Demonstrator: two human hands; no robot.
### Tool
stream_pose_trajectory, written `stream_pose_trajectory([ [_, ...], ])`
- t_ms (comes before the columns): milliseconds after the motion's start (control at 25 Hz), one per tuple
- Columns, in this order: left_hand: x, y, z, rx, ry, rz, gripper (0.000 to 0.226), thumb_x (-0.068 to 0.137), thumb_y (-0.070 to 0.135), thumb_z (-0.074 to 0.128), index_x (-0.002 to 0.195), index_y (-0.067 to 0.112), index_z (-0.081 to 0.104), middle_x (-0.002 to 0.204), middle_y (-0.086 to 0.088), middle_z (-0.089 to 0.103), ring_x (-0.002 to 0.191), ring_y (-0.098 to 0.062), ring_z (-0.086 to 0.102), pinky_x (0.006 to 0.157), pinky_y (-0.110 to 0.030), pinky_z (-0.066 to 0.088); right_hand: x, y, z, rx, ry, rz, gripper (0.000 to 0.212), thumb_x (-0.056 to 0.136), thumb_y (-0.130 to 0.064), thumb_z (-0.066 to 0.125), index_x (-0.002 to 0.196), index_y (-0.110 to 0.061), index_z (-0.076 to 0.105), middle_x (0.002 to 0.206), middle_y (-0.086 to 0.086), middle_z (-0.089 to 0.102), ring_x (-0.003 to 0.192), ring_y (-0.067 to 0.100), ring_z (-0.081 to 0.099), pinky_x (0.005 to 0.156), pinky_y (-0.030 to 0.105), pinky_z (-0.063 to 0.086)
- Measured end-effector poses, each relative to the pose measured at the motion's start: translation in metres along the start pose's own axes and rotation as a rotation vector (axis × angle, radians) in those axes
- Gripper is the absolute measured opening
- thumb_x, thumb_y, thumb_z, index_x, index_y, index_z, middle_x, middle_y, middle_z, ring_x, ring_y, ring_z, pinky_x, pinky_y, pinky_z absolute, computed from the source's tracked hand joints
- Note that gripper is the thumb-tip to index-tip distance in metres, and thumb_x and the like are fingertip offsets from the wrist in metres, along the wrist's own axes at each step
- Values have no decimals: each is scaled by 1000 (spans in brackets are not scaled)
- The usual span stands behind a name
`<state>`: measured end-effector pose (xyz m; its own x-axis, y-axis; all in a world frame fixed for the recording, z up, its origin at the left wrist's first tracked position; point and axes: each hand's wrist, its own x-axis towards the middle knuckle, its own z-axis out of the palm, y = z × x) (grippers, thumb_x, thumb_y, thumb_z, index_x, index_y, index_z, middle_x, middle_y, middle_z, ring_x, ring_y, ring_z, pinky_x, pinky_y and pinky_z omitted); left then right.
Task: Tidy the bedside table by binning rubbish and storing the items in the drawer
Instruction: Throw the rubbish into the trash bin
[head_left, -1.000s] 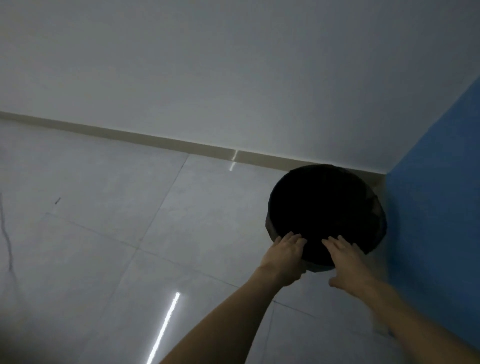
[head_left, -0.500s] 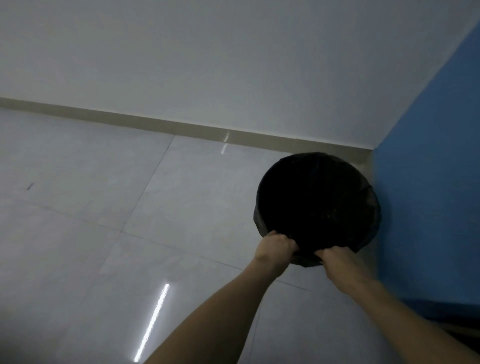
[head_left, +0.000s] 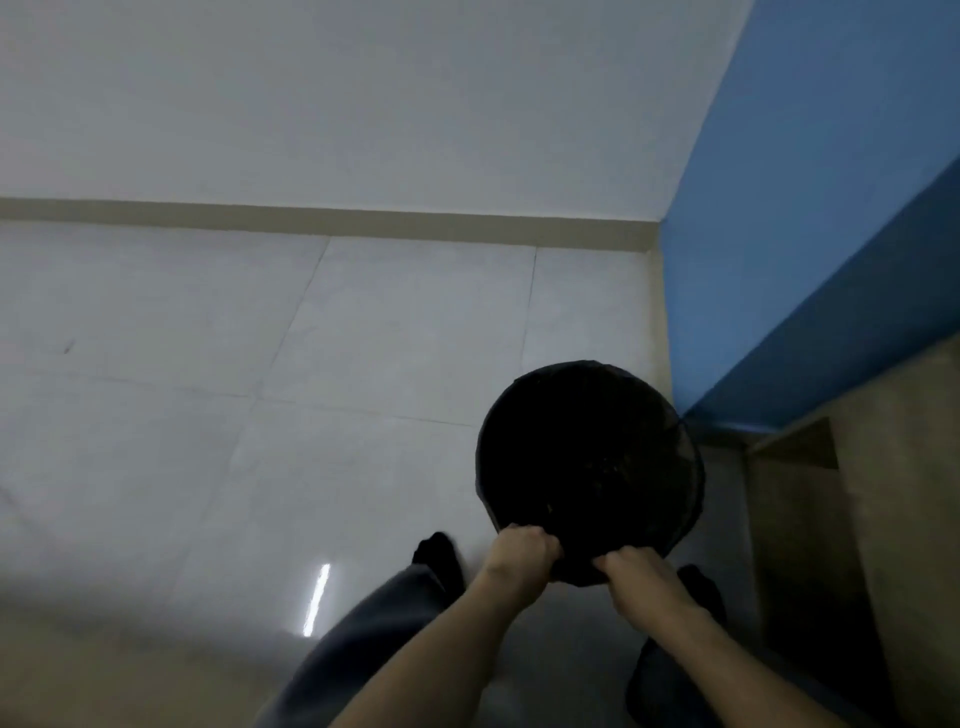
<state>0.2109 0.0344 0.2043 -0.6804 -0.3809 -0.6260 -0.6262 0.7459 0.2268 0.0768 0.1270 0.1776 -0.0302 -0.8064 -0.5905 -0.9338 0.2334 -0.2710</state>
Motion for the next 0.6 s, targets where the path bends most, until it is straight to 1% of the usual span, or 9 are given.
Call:
stream_pose_trajectory([
  [40, -10, 7, 10, 0, -16, 0, 27, 90, 9, 50, 112, 7, 65, 112, -17, 67, 104, -34, 62, 87, -42, 47, -13, -2, 15, 31, 6, 15, 30, 81, 6, 39, 88, -10, 63, 84, 4, 62, 75, 19, 58, 55, 24, 36],
  [80, -18, 12, 20, 13, -30, 3, 27, 90, 10, 51, 113, 6, 65, 113, -17, 66, 105, -35, 61, 86, -43, 48, -24, -4, 29, 54, 9, 33, 30, 83, 3, 40, 94, -10, 64, 93, 6, 65, 84, 22, 61, 62, 28, 39],
  [160, -37, 25, 35, 29, -61, 28, 28, 90, 10, 52, 116, 5, 62, 116, -18, 64, 107, -35, 60, 87, -45, 48, -52, -12, 48, 75, 19, 47, 32, 84, 2, 40, 100, -12, 64, 99, 6, 66, 88, 22, 62, 68, 32, 44],
  [240, -47, 34, 42, 40, -92, 36, 30, 90, 10, 52, 119, 5, 60, 119, -17, 62, 110, -34, 59, 90, -46, 48, -70, -14, 58, 105, 41, 36, 39, 84, 6, 39, 107, -16, 63, 106, 6, 66, 90, 19, 62, 72, 30, 47],
  [280, -51, 38, 44, 36, -94, 41, 31, 90, 10, 53, 120, 6, 59, 120, -16, 61, 112, -34, 58, 91, -46, 49, -78, -17, 58, 129, 66, 25, 41, 85, 4, 41, 114, -17, 60, 112, 5, 64, 96, 18, 60, 77, 28, 47],
  [360, -53, 42, 39, -11, -73, 55, 34, 89, 14, 54, 122, 9, 57, 122, -14, 61, 114, -32, 56, 92, -46, 49, -87, -21, 49, 157, 122, -4, 45, 87, -5, 48, 131, -18, 49, 129, 3, 55, 117, 17, 51, 95, 27, 43],
  [440, -52, 45, 23, -69, -27, 58, 37, 86, 15, 54, 123, 12, 56, 122, -12, 61, 115, -30, 56, 92, -46, 50, -94, -24, 30, 169, 138, -13, 56, 88, -13, 53, 141, -15, 35, 145, 3, 41, 135, 19, 33, 110, 30, 29],
  [520, -49, 48, 3, -147, 77, 43, 42, 83, 12, 52, 126, 15, 54, 124, -11, 60, 116, -29, 56, 93, -44, 50, -99, -27, 5, 204, 165, 12, 59, 87, -10, 51, 143, -14, 31, 150, 3, 34, 140, 19, 24, 114, 31, 22],
  [600, -45, 59, -24, -265, 212, 15, 45, 82, 9, 48, 127, 16, 54, 126, -9, 60, 117, -27, 56, 95, -40, 49, -105, -23, -21, 248, 275, 57, 58, 86, -5, 46, 142, -15, 34, 149, 3, 36, 140, 18, 26, 114, 30, 23],
])
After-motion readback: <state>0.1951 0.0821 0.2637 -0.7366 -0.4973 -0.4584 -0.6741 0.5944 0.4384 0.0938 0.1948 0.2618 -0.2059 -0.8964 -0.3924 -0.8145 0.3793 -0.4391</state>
